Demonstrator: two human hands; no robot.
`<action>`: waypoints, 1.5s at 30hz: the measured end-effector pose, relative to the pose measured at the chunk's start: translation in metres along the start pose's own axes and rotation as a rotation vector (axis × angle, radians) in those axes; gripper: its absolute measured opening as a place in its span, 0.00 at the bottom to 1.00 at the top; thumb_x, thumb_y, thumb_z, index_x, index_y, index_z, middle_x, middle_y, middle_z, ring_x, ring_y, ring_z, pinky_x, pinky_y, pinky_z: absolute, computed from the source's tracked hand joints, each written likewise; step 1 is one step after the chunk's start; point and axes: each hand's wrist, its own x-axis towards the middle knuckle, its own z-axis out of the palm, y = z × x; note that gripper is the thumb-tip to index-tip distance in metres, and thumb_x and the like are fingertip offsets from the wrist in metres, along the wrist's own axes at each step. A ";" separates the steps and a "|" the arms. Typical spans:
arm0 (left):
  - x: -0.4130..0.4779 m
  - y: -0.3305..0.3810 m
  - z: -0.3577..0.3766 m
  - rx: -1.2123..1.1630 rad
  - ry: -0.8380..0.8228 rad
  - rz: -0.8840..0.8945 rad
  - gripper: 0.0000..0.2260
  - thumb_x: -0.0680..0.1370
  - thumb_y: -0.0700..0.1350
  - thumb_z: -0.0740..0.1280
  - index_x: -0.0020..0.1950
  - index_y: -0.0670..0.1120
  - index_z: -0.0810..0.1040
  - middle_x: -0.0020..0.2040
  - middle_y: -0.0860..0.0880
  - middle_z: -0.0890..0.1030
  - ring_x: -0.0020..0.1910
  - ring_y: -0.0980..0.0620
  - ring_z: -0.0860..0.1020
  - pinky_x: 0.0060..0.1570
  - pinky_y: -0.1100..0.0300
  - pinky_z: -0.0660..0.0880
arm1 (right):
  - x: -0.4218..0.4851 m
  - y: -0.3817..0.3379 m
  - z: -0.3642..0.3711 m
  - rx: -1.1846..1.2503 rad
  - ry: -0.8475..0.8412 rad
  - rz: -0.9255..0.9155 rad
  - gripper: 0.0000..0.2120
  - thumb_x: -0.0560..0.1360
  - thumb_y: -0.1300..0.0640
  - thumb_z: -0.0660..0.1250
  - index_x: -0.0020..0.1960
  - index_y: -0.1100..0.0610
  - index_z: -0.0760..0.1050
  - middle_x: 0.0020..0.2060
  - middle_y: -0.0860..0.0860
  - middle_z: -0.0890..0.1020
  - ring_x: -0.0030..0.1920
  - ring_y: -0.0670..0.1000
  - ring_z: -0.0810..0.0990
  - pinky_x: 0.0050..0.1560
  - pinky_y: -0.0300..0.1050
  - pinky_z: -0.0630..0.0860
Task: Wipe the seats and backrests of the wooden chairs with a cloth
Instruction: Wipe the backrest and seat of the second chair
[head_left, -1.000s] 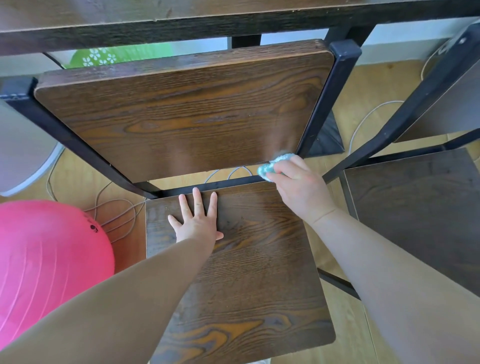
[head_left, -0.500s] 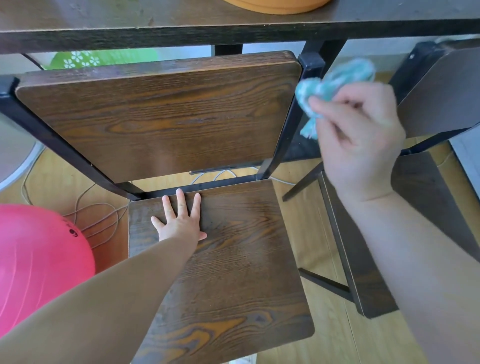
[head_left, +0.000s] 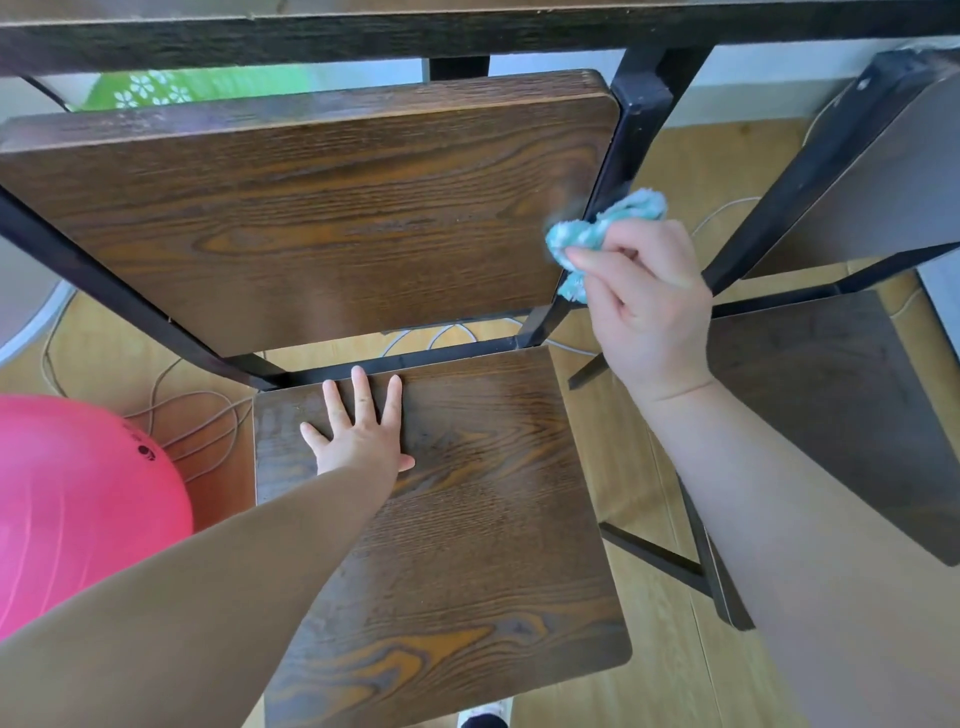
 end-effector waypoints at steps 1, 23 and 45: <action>0.000 0.000 0.000 0.005 -0.001 -0.001 0.43 0.81 0.60 0.61 0.76 0.56 0.26 0.77 0.44 0.27 0.76 0.34 0.31 0.73 0.31 0.51 | -0.005 0.002 0.003 0.004 -0.007 0.001 0.09 0.78 0.67 0.66 0.46 0.62 0.85 0.39 0.58 0.80 0.40 0.58 0.74 0.46 0.39 0.70; 0.003 -0.002 0.002 -0.005 -0.015 0.013 0.44 0.81 0.59 0.61 0.75 0.55 0.24 0.76 0.43 0.25 0.75 0.34 0.29 0.72 0.29 0.48 | -0.048 0.027 0.086 0.004 -0.487 0.927 0.07 0.77 0.63 0.62 0.51 0.52 0.70 0.50 0.53 0.74 0.46 0.47 0.70 0.47 0.39 0.70; 0.004 -0.002 0.002 -0.029 -0.027 0.011 0.44 0.81 0.60 0.60 0.75 0.56 0.25 0.76 0.44 0.25 0.75 0.34 0.28 0.71 0.28 0.47 | -0.071 -0.020 0.029 0.316 -0.115 0.828 0.09 0.74 0.65 0.69 0.49 0.55 0.83 0.49 0.39 0.76 0.54 0.41 0.78 0.52 0.43 0.79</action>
